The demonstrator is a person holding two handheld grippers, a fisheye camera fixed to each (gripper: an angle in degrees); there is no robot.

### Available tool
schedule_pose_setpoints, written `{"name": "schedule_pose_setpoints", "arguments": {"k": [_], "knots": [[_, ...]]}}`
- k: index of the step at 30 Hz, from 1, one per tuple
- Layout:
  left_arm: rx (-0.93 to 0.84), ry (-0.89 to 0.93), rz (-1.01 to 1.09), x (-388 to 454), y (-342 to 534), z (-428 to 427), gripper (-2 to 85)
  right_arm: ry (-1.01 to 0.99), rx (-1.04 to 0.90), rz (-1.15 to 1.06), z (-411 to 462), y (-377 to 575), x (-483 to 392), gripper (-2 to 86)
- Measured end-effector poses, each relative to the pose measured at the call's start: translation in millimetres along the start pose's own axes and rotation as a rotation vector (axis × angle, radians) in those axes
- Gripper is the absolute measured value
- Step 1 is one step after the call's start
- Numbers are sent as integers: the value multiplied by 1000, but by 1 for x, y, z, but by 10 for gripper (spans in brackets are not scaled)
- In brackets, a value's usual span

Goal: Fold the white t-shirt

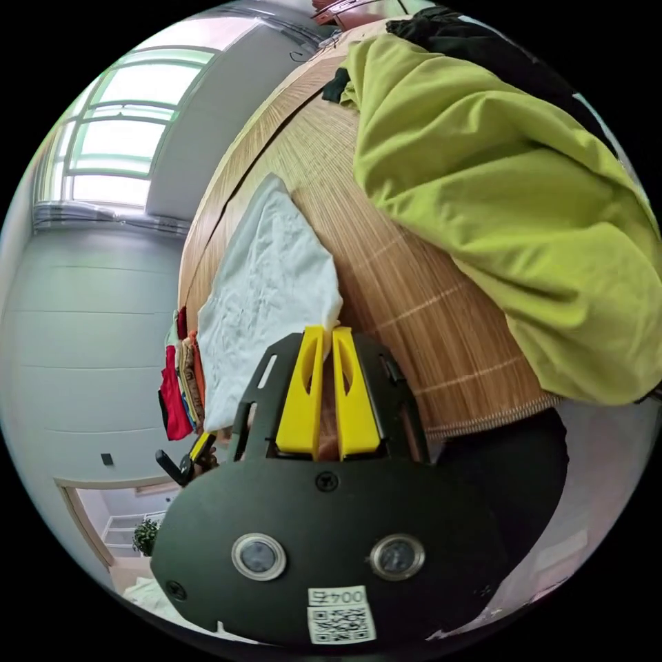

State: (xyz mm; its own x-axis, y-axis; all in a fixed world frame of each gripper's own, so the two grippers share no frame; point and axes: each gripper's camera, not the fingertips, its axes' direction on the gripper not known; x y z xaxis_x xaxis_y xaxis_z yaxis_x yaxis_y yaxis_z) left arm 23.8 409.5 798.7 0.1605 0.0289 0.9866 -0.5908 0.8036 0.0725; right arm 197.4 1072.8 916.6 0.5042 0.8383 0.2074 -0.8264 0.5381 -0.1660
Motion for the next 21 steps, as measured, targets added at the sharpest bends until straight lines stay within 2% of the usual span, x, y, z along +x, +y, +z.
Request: {"name": "schedule_pose_setpoints", "arguments": {"k": [7, 10, 12, 14, 16, 18, 21], "knots": [[-97, 19, 20, -17, 27, -10, 64, -53, 42, -25, -11, 66, 41, 67], [-131, -18, 4, -27, 39, -38, 73, 77, 98, -109, -32, 81, 34, 57], [-48, -35, -37, -24, 40, -68, 64, 164, 158, -246, -42, 97, 14, 42], [133, -16, -78, -1, 24, -98, 41, 187, 166, -354, -33, 110, -9, 36], [193, -17, -52, 27, -3, -93, 29, 179, 154, -469, -12, 125, -38, 34], [182, -60, -25, 52, -31, -68, 18, 151, 123, -622, 23, 145, -79, 32], [36, -64, -31, 60, -61, -5, 9, 199, 96, -807, 67, 167, -116, 26]]}}
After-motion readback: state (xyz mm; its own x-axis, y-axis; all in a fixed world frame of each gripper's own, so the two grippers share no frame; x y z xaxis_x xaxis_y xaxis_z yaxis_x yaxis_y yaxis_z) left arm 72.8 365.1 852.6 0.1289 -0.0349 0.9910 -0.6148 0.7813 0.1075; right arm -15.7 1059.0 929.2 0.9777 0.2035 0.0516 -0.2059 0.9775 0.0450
